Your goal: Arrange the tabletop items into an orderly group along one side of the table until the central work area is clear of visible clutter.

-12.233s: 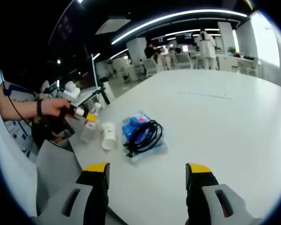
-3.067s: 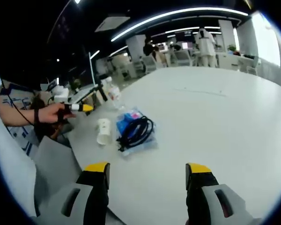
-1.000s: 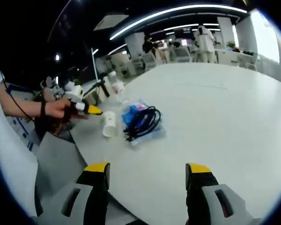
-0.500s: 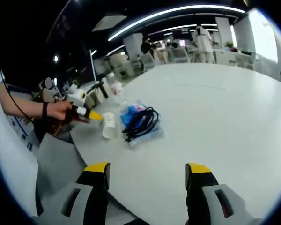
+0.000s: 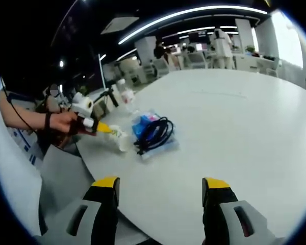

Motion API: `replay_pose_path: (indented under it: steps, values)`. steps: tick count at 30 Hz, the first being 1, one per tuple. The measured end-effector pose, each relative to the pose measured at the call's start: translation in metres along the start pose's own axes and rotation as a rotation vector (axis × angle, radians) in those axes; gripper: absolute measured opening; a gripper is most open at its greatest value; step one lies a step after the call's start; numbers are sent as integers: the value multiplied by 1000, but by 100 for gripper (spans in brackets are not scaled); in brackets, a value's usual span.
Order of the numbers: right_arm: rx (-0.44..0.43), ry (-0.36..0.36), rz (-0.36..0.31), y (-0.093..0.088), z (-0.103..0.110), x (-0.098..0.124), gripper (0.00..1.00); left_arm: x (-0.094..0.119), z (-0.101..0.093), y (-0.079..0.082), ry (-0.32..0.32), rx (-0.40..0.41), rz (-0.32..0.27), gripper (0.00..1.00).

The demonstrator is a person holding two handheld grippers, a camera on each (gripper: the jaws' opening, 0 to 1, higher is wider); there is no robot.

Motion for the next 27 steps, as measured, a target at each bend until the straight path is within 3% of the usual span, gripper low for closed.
replay_pose_path:
  steps: [6, 16, 27]
  values:
    - [2, 4, 0, 1, 0, -2, 66, 1, -7, 6, -18, 15, -56, 0]
    - [-1, 11, 2, -1, 2, -5, 66, 12, -8, 8, 20, -33, -26, 0]
    - [-5, 29, 6, -3, 9, -12, 66, 28, -6, 17, 117, -145, 74, 0]
Point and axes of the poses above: the point that each gripper's makers call its tool centre point, and the gripper's own axes: x roughly backward along the fingers, z roughly to its left, y roughly out of its top, the point moved 8 cm from there along x, roughly backward along the fingers, and after that the axes turned 14 degrees about -y, right-handed, at the moved point
